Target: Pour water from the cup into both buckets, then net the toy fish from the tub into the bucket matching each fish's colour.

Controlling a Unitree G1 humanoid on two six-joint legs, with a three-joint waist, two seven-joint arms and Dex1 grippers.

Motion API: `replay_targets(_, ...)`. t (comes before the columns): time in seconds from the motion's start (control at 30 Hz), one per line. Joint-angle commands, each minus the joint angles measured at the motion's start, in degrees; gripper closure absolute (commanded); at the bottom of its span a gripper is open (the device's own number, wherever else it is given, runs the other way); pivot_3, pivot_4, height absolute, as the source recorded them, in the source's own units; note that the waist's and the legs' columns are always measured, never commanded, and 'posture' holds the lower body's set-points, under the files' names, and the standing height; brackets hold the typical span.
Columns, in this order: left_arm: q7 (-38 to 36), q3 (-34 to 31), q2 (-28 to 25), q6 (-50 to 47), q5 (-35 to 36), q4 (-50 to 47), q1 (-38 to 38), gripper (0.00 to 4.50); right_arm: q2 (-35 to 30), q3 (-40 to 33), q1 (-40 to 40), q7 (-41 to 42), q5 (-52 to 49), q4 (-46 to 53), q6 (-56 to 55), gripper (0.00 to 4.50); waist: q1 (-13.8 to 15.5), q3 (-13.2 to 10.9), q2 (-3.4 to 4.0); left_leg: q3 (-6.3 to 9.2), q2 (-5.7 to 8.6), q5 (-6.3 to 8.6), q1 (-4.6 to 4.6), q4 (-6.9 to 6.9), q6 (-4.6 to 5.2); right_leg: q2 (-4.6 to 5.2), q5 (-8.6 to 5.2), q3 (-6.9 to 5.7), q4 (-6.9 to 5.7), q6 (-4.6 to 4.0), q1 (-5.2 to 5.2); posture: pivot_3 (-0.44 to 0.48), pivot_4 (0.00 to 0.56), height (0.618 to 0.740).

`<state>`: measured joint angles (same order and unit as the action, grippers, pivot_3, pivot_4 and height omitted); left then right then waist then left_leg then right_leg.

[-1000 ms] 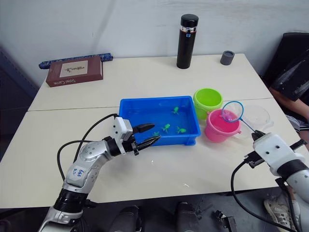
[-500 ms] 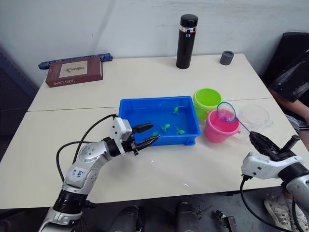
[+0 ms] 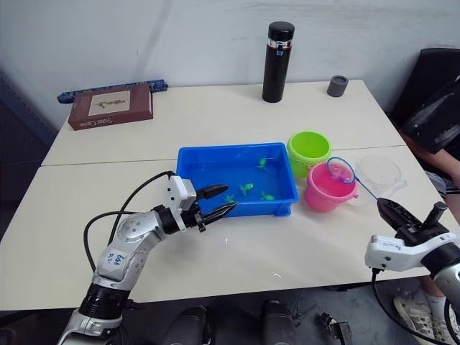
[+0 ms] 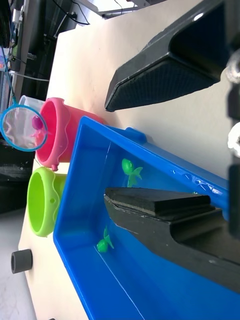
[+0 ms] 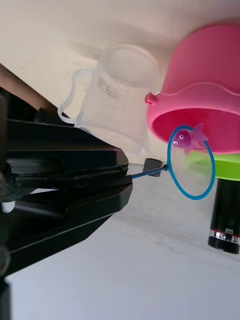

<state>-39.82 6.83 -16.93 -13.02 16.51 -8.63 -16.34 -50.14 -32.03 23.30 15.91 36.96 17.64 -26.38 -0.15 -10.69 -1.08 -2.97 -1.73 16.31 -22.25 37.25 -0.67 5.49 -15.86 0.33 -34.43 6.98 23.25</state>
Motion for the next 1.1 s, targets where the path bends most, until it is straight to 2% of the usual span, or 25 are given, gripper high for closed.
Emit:
replay_targets(0.03, 0.0, -0.1, -0.2, 0.9, 0.3, -2.7, 0.5, 1.83, -0.8, -0.4, 0.4, -0.4, 1.4, 1.9, -1.9, 4.5, 0.0, 0.0, 0.0, 0.0, 0.0, 0.0, 0.01, 0.01, 0.0, 0.0, 0.0, 0.0, 0.0, 0.0, -0.02, 0.0, 0.15, 0.74)
replay_targets(0.33, 0.1, -0.2, -0.3, 0.8, 0.3, -2.7, 0.5, 1.83, -0.8, -1.7, -2.4, 0.7, 1.3, 2.4, -0.1, 4.5, 0.0, 0.0, 0.0, 0.04, 0.0, 0.0, 0.09, 0.01, 0.0, -0.01, 0.0, -0.02, 0.0, 0.0, -0.13, 0.0, 0.15, 0.74)
replay_targets(0.67, 0.1, 0.1, -0.2, 0.8, 0.2, -2.7, 0.5, 1.83, -0.3, 0.1, -1.7, 1.1, 4.0, 3.1, -0.5, 4.5, 0.0, 0.0, 0.0, 0.05, 0.0, 0.0, 0.16, 0.06, 0.0, -0.01, 0.01, -0.02, 0.03, 0.02, -0.25, 0.0, 0.15, 0.74)
replay_targets(0.83, 0.1, 0.0, -0.2, 0.8, 0.2, -2.5, 0.2, 1.83, -0.8, -1.4, -5.0, 0.9, 2.8, 2.8, 1.6, 4.5, -0.1, 0.0, 0.0, 0.08, 0.02, 0.0, 0.16, 0.09, 0.0, 0.0, 0.02, -0.02, 0.04, 0.03, -0.3, 0.0, 0.15, 0.74)
replay_targets(0.93, 0.0, 0.1, -0.2, 0.9, 0.2, -2.5, 0.3, 1.83, -0.9, -0.2, -3.2, -1.0, 6.8, 3.2, -1.2, 4.5, 0.0, 0.0, 0.0, 0.12, 0.01, 0.0, 0.18, 0.08, 0.0, -0.01, 0.01, -0.05, 0.06, 0.02, -0.36, 0.0, 0.15, 0.74)
replay_targets(1.03, 0.3, -0.1, -0.1, 0.9, 0.1, -2.2, 0.0, 1.83, -0.8, -1.2, -6.1, -0.4, 4.5, 2.8, 1.2, 4.5, 0.0, 0.0, 0.0, 0.12, 0.03, 0.0, 0.17, 0.07, 0.0, 0.0, 0.01, -0.05, 0.09, 0.02, -0.36, 0.0, 0.15, 0.74)
replay_targets(1.1, 0.3, 0.2, 0.0, 0.9, 0.1, -2.4, 0.2, 1.83, -0.6, 0.4, -4.1, -0.7, 6.9, 2.1, -0.3, 4.5, 0.0, 0.0, 0.0, 0.11, 0.03, 0.0, 0.19, 0.12, 0.0, 0.0, 0.02, -0.03, 0.11, 0.03, -0.42, 0.0, 0.15, 0.74)
